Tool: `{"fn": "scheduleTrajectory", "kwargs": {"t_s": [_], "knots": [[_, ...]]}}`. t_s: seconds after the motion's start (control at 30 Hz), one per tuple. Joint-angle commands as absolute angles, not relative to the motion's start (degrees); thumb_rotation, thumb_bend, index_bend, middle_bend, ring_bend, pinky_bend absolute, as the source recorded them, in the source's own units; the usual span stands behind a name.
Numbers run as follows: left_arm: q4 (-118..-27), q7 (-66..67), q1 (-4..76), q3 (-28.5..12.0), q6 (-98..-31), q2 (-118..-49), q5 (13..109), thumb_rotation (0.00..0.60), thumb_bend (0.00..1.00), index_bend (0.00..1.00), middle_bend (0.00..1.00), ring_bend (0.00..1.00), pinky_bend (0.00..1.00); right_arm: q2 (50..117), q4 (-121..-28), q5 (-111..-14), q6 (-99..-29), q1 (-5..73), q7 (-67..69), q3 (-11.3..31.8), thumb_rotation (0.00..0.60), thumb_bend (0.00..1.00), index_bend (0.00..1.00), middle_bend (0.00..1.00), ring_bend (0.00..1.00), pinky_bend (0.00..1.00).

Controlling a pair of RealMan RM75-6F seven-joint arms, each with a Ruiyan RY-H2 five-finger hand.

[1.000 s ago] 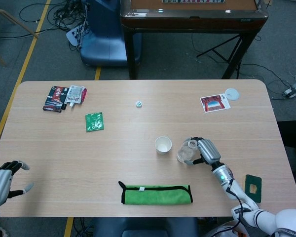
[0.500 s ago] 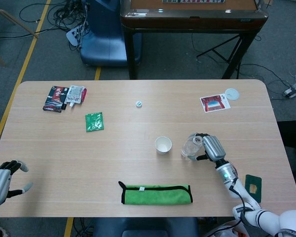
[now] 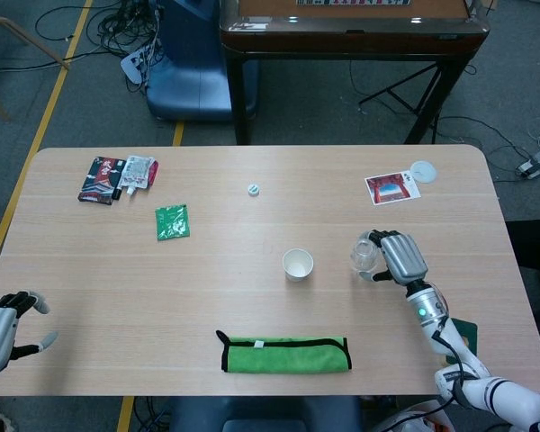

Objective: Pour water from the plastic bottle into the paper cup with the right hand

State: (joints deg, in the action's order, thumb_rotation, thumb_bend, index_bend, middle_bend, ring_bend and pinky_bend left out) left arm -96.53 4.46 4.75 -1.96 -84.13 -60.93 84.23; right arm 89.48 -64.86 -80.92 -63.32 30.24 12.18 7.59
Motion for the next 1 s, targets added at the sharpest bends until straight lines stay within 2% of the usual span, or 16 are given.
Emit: {"fn": "scheduleTrajectory", "kwargs": {"t_s": [0.03,0.5,1.0], "knots": [[-96.59,4.41,4.73,-2.00,-84.09,-60.84,84.09,0.600,0.11,0.51,0.39,0.36,0.56,85.77,-70.13,-76.95,-60.27,31.23,5.03,9.54,0.600,0.09,0.54,0.57,0.44,0.44],[-96.65,3.00,4.47,-2.56,-84.46,-60.04,83.29,0.600,0.11,0.51,0.39,0.36,0.56,81.46,-80.34,-63.52,-54.79,35.85,-18.99,12.84,0.600,0.11,0.54,0.58,0.45,0.45],[-96.72,1.80,4.33,-3.00,-84.62,-59.39,82.72,0.600,0.11,0.51,0.39,0.36,0.56,79.41,-85.07,-54.04,-54.08,39.98,-33.70,11.98,0.600,0.11,0.54,0.58,0.45,0.45]]}}
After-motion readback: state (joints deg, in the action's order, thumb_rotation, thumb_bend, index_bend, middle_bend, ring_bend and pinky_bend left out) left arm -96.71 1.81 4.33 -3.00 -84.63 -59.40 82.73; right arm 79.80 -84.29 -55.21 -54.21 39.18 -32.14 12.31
